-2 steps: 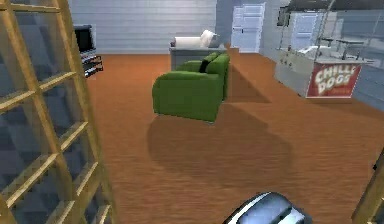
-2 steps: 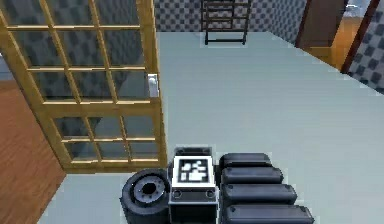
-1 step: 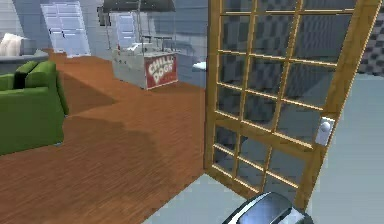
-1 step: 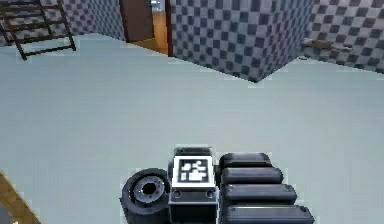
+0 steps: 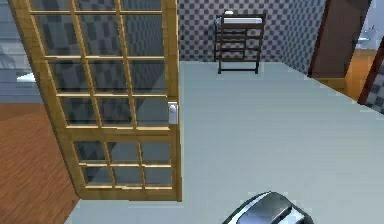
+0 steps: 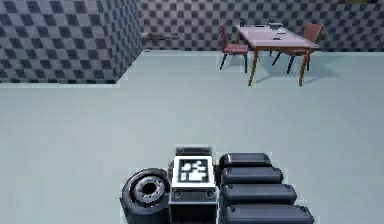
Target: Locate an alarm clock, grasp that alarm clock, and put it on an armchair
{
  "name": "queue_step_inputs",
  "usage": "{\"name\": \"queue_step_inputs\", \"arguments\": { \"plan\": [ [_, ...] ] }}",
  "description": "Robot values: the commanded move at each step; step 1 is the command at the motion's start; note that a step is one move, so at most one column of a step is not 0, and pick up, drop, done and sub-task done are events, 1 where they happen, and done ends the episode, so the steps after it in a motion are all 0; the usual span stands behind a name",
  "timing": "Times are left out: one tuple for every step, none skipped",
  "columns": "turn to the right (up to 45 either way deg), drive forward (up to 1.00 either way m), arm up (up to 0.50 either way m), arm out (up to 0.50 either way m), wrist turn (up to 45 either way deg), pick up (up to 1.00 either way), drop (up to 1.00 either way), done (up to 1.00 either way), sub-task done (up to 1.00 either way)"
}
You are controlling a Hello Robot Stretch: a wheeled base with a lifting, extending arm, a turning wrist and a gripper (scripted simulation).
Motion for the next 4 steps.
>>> {"name": "queue_step_inputs", "arguments": {
  "plan": [
    [0.0,0.05,0.00,0.00,0.0,0.00,0.00,0.00,0.00],
    [-45.0,0.00,0.00,0.00,0.0,0.00,0.00,0.00,0.00],
    [-39.0,0.00,0.00,0.00,0.0,0.00,0.00,0.00,0.00],
    [-3.0,0.00,0.00,0.00,0.0,0.00,0.00,0.00,0.00]
  ]
}}
